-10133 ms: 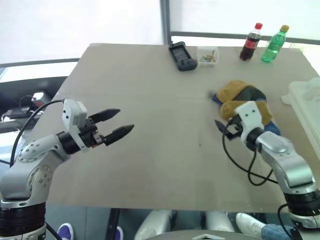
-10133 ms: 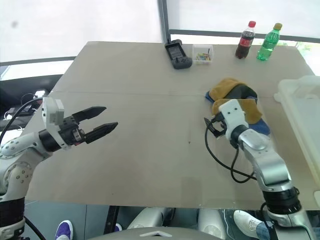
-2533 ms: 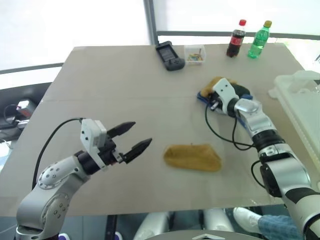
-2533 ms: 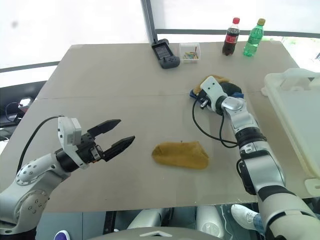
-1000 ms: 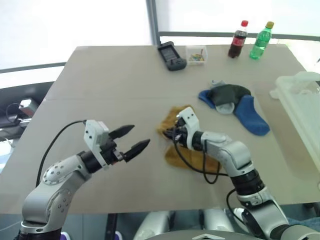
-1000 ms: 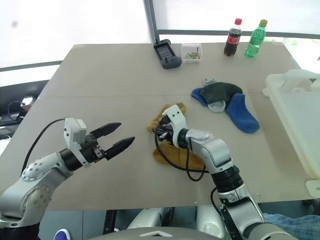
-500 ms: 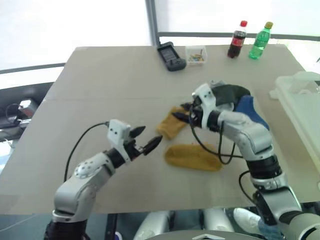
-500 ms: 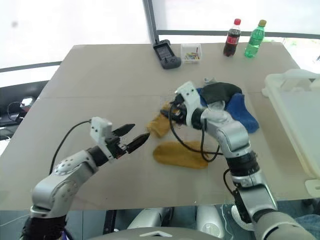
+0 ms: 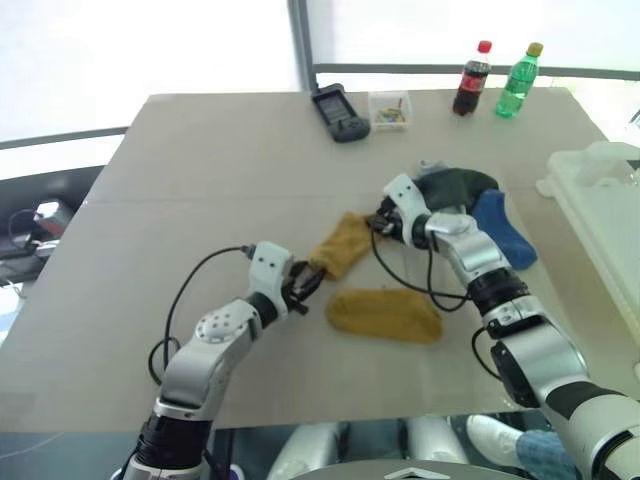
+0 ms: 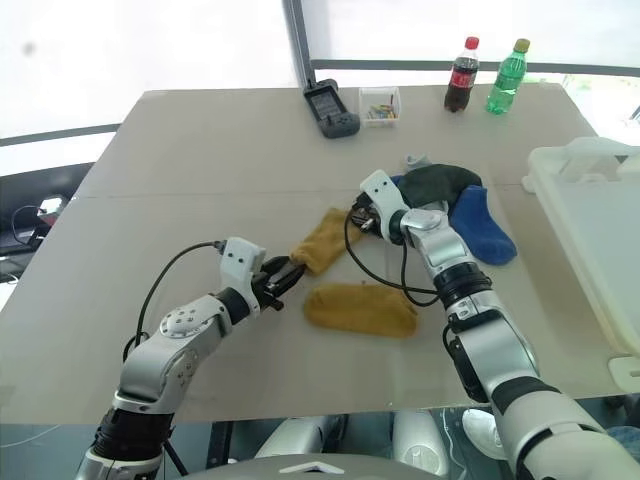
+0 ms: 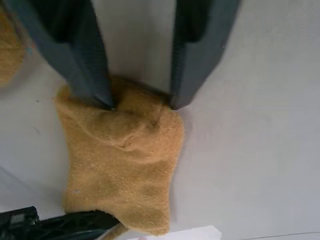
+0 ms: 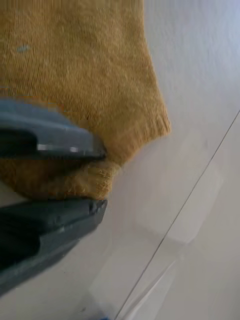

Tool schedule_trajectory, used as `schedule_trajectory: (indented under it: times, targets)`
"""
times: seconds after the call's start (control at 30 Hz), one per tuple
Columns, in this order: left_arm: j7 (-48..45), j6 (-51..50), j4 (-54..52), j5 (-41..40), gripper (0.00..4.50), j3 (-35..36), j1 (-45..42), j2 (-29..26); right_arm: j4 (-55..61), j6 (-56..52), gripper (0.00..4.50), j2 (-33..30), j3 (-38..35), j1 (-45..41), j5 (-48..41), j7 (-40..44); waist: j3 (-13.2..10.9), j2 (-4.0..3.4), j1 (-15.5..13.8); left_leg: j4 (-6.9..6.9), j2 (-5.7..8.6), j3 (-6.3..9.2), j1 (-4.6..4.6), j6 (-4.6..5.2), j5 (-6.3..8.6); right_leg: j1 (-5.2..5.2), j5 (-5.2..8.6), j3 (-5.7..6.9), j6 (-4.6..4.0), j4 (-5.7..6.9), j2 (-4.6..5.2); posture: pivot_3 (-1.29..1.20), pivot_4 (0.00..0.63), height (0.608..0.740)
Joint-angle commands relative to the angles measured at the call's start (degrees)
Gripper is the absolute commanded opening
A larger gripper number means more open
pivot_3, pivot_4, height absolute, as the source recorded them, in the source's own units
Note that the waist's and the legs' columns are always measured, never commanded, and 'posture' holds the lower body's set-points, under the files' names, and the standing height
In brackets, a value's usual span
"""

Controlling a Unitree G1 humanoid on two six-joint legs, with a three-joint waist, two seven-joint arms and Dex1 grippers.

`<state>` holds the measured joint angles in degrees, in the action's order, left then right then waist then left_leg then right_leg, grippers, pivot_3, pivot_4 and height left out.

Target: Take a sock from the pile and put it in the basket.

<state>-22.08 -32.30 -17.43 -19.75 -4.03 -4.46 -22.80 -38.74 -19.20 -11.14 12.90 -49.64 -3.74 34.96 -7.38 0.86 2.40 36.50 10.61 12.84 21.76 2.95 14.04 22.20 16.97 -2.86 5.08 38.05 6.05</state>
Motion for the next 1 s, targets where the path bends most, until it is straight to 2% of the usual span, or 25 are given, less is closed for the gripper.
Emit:
schedule_trajectory:
  times: [0.03,0.27,0.6,0.83,1.0]
  targets:
    - [-2.1,1.4,0.6,0.3,0.05,-0.1,-0.4,0.1,3.4,0.1,0.00,-1.0,-1.7,1.0,0.1,0.4,0.0,0.00,-0.1,0.01,0.00,0.01,0.00,0.00,0.00,0.00,-0.01,0.01,-0.01,0.00,0.00,0.00,0.150,0.740]
    - [-7.5,3.3,3.0,-2.3,0.02,4.2,-3.0,-1.4,20.5,-8.3,0.00,-4.0,-7.0,6.9,-3.9,-0.4,0.0,0.00,-0.1,0.03,0.02,0.07,0.14,0.00,0.00,0.03,-0.01,0.07,-0.02,-0.04,0.02,0.00,0.150,0.740]
    - [-20.8,0.7,2.0,-12.9,0.02,8.6,-6.3,-5.5,55.9,-33.0,0.00,-5.4,-16.6,20.5,-15.2,-7.0,0.0,0.00,-0.3,0.00,0.01,0.12,0.18,0.01,0.00,0.04,-0.01,0.11,-0.02,-0.08,0.05,0.00,0.150,0.740]
    - [-29.6,-6.3,0.6,-21.6,0.02,9.7,-7.5,-11.2,77.5,-47.7,0.00,-2.0,-24.2,30.4,-25.0,-13.6,0.0,-0.01,-0.4,-0.03,0.01,0.13,0.19,0.01,0.01,0.06,-0.01,0.09,-0.02,-0.08,0.06,0.00,0.150,0.740]
    - [-34.8,-6.7,3.5,-20.5,0.02,7.1,-9.7,-14.9,87.4,-51.0,0.00,0.2,-26.2,39.8,-27.8,-17.9,0.0,-0.02,-0.8,-0.08,0.01,0.09,0.17,0.01,0.01,0.14,-0.01,0.06,-0.02,-0.07,0.05,0.00,0.150,0.740]
